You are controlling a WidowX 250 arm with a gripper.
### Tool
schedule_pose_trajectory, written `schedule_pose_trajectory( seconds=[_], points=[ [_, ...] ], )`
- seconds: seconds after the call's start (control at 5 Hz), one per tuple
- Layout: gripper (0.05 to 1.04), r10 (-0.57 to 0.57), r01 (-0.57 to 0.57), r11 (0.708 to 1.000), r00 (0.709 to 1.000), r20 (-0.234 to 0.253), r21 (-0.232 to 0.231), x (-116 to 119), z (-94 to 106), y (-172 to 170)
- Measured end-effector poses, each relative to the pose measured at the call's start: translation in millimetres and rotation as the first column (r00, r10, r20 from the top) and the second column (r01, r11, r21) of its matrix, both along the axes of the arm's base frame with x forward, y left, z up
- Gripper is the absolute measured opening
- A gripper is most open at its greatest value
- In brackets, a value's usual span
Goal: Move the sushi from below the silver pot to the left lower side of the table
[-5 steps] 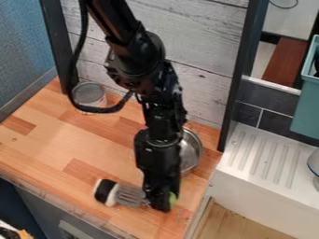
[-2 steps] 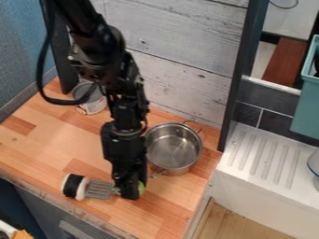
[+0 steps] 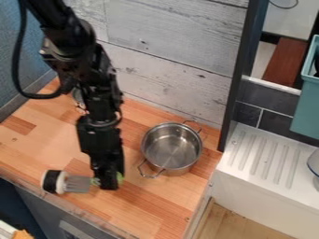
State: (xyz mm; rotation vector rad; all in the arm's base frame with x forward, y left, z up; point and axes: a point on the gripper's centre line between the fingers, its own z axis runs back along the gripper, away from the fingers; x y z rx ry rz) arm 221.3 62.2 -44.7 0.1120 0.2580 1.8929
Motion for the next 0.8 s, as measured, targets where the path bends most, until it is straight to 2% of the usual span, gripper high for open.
schedule_pose_trajectory(
  seconds=[0.8],
  points=[
    [0.423, 0.186, -0.189, 0.976, 0.982, 0.039, 0.108, 13, 9.2, 58]
  ],
)
